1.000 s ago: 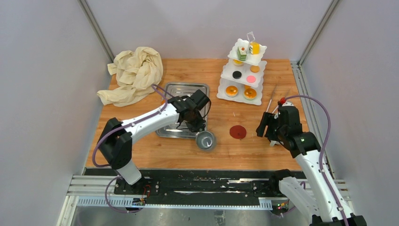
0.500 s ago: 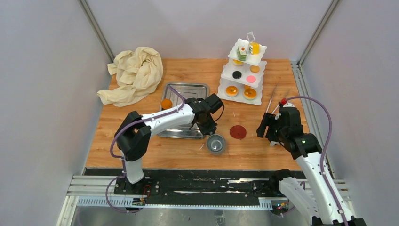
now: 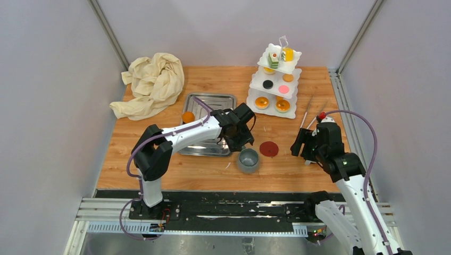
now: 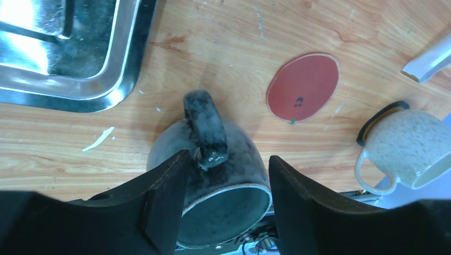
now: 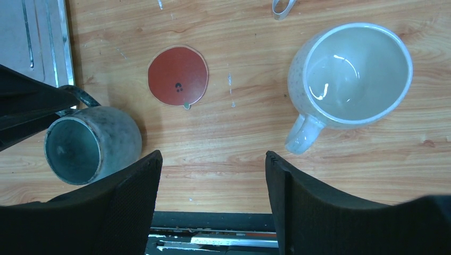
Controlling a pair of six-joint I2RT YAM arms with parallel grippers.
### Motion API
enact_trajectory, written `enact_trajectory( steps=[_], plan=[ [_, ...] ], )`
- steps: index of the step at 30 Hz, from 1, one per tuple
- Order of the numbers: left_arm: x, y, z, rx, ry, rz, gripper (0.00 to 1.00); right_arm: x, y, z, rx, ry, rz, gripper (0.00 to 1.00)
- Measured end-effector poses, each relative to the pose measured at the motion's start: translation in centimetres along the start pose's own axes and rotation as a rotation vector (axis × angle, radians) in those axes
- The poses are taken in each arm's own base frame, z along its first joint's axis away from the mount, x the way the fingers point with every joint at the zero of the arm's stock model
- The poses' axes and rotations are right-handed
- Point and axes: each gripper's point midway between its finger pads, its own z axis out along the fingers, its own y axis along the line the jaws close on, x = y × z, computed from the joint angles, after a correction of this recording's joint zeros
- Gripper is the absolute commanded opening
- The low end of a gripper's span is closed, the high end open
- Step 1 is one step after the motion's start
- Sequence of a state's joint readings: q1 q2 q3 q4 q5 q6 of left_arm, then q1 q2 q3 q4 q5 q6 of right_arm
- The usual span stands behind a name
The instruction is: Serve the afternoon tea
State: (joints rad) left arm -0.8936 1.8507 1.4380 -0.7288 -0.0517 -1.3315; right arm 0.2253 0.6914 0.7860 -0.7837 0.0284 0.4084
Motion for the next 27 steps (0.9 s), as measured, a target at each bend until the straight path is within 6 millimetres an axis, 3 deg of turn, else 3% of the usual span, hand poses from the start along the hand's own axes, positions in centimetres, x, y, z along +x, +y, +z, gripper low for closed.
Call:
enact_trajectory(
  steps=[12,17,21,24,27],
  plan=[
    [0.0,-1.1,-0.5,0.058,0.008,0.034,0.62,0.1,0.6,-0.1,-0.03,0.005,0.015,0.7],
    [-0.4,-1.3,-2.9,0.114,-0.023,0.065,0.62,0.2,1.7,0.0,-0.086,0.023,0.025,0.7],
    [-1.3,-0.2,-5.3,0.188,-0.067,0.082,0.63,-0.1,3.5,0.6,-0.162,0.044,0.041,0.69],
    [-3.5,2.0,-6.8,0.211,-0.123,0.078,0.65,-0.3,5.7,1.4,-0.234,0.063,0.032,0.7],
    [-7.5,5.0,-8.7,0.198,-0.227,0.068,0.68,0.4,8.7,2.7,-0.302,0.127,-0.025,0.7]
  ],
)
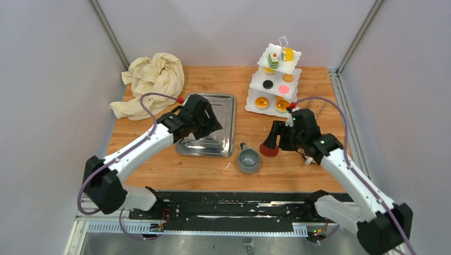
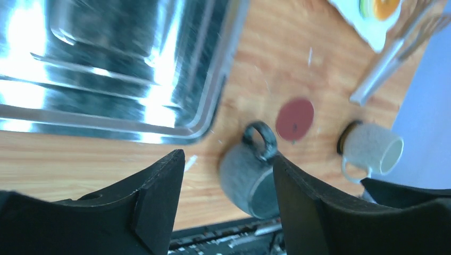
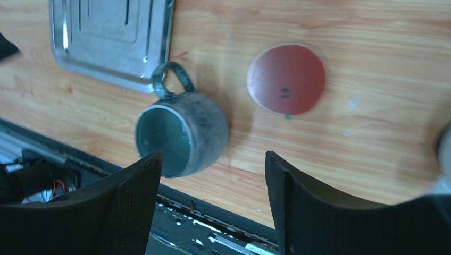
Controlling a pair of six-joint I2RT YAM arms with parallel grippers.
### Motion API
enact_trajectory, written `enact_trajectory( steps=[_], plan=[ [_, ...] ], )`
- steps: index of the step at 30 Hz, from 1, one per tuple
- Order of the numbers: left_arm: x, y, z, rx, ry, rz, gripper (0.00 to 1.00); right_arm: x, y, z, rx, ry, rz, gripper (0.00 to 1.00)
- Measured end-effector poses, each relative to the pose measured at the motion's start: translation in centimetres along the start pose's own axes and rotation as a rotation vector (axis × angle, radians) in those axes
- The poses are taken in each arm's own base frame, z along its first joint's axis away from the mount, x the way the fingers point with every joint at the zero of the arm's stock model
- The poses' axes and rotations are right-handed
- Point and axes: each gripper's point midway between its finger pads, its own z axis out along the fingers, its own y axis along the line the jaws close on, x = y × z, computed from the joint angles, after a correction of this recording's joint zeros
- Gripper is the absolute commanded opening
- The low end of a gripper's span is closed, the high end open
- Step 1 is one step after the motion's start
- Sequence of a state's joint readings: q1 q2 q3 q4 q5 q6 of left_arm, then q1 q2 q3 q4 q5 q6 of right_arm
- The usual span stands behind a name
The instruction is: Serve the afternoon tea
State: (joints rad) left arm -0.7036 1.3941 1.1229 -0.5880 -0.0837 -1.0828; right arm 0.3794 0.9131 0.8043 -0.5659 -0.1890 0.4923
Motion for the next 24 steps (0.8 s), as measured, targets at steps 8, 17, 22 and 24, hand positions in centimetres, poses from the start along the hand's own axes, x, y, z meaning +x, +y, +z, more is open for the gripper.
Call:
enact_trajectory(
  steps=[8,17,22,24],
  plan=[
    [-5.6,3.0,-6.6,0.039,-0.206,0.176,0.82,0.2,5.1,6.8,-0.051,0.195,-0.092,0.7],
    [-5.0,4.5,-8.8,0.073,-0.249,0.299,0.83,2.7,6.7,11.9,-0.028,0.336,-0.146,0.7],
    [-5.6,5.0,-10.0,0.059,-0.296,0.314,0.83,4.1,9.9,12.3,-0.084,0.368,-0.233,0.69],
    [-5.7,5.0,-10.5,0.068,-0.311,0.323,0.83,4.7,10.9,12.1,-0.101,0.377,-0.261,0.69]
  ],
)
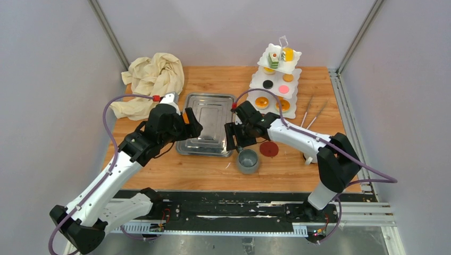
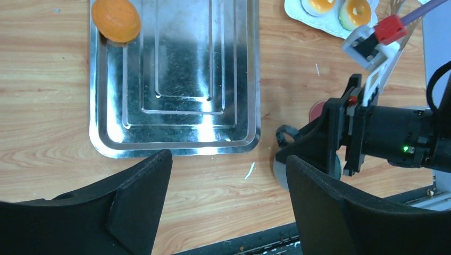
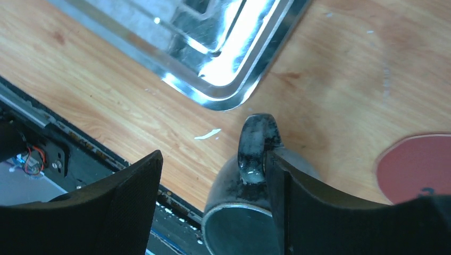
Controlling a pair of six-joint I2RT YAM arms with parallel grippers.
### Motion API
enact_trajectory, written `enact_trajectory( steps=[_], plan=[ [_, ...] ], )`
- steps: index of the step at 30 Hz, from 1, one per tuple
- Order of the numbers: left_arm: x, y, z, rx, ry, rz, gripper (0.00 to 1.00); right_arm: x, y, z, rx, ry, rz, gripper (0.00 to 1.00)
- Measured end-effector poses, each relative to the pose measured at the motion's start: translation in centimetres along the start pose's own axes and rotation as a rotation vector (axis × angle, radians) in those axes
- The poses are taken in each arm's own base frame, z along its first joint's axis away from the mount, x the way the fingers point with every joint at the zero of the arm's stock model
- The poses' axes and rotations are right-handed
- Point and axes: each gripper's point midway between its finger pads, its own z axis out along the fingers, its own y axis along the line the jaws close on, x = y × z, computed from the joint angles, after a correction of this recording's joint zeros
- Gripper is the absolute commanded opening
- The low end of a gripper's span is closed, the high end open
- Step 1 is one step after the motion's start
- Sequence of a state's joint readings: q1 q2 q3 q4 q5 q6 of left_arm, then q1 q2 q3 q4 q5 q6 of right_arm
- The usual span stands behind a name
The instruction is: Serve the afternoon tea
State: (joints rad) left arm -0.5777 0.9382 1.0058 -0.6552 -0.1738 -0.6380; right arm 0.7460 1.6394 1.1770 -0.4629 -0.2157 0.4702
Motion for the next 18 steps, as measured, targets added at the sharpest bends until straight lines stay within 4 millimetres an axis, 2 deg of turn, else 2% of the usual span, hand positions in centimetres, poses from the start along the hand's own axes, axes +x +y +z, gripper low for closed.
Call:
enact_trajectory(
  steps=[4,11,14,18],
  plan=[
    [-0.1,0.1,-0.3,0.005,-0.009,0.021,0.83,1.2,2.3,0.4,-0.023,0.035,-0.067,0.68],
    [-0.3,0.2,-0.8,0.01,-0.023,0.042,0.83,4.4,6.6,0.9,-0.076,0.125,-0.218,0.67],
    [-0.8,0.5,-2.0,0.005,-0.044,0.044,0.83,5.8,7.7,0.7,-0.091,0.166,-0.273,0.67],
    [-2.2,1.2,-3.3,-0.018,-0.108,0.038,0.82,7.8,8.1,0.3,-0.086,0.223,-0.316,0.67]
  ],
)
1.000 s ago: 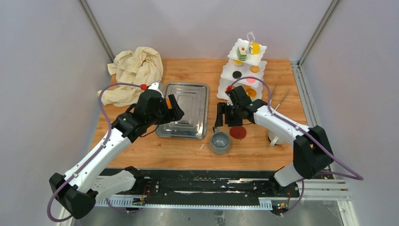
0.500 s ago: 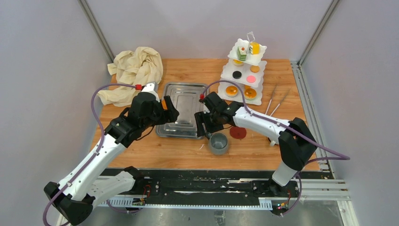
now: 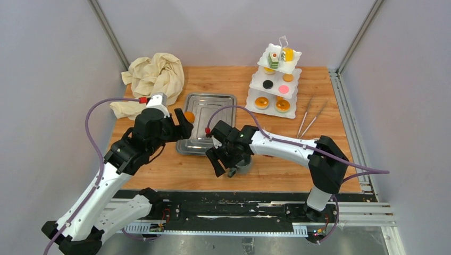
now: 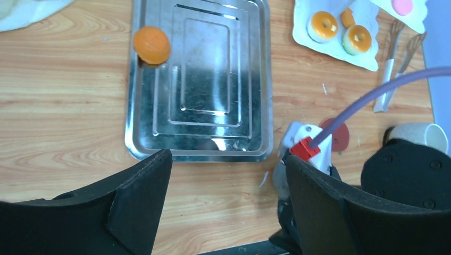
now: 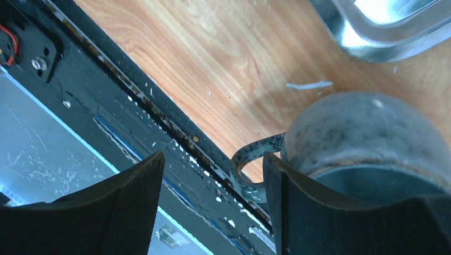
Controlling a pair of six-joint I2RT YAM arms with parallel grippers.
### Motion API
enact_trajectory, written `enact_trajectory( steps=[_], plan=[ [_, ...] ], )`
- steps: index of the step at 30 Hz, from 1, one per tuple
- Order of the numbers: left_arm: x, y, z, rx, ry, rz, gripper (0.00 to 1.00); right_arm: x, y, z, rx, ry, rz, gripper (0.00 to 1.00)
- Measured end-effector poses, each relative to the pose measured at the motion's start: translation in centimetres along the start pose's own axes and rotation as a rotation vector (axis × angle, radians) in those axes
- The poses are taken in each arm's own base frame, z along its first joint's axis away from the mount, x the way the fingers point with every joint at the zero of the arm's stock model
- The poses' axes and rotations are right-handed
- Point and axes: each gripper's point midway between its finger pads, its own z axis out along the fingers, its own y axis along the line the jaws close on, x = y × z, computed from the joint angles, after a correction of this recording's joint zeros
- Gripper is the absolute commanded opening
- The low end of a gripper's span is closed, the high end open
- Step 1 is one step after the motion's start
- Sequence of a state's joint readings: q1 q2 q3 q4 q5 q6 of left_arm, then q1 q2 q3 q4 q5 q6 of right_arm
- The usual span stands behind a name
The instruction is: Serve the afternoon tea
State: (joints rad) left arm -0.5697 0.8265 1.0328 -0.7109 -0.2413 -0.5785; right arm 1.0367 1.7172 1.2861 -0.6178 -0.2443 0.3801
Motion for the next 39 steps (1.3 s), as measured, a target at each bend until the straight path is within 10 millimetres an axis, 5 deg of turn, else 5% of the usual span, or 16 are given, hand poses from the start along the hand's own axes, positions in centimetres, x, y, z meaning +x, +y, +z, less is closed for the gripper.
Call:
enact_trajectory(
  steps=[10,19,25,30,34,39],
  plan=[
    [1.0,2.1,0.6,-0.1,0.015,-0.015,0.82,4.2,-0.2,-1.1,0.132,0.098,-0.039,0.67],
    [1.3,2.2,0.9,-0.108,0.023,-0.027,0.82,5.2,-2.0,-6.6,0.296,-0.127,0.08,0.71],
    [1.5,2.2,1.1,-0.112,0.033,-0.024,0.82,8.0,-4.9,-5.1,0.407,-0.125,0.213,0.73],
    [1.9,2.3,1.4,-0.116,0.039,-0.03,0.82,7.5,-5.2,-3.1,0.431,-0.127,0.268,0.7],
    [2.4,2.5,1.5,-0.118,0.052,-0.033,0.82,7.0,-5.4,-1.6,0.445,-0.135,0.291,0.58],
    [2.4,2.5,1.6,-0.119,0.051,-0.04,0.82,7.4,-6.1,0.1,0.492,-0.106,0.307,0.09]
  ],
)
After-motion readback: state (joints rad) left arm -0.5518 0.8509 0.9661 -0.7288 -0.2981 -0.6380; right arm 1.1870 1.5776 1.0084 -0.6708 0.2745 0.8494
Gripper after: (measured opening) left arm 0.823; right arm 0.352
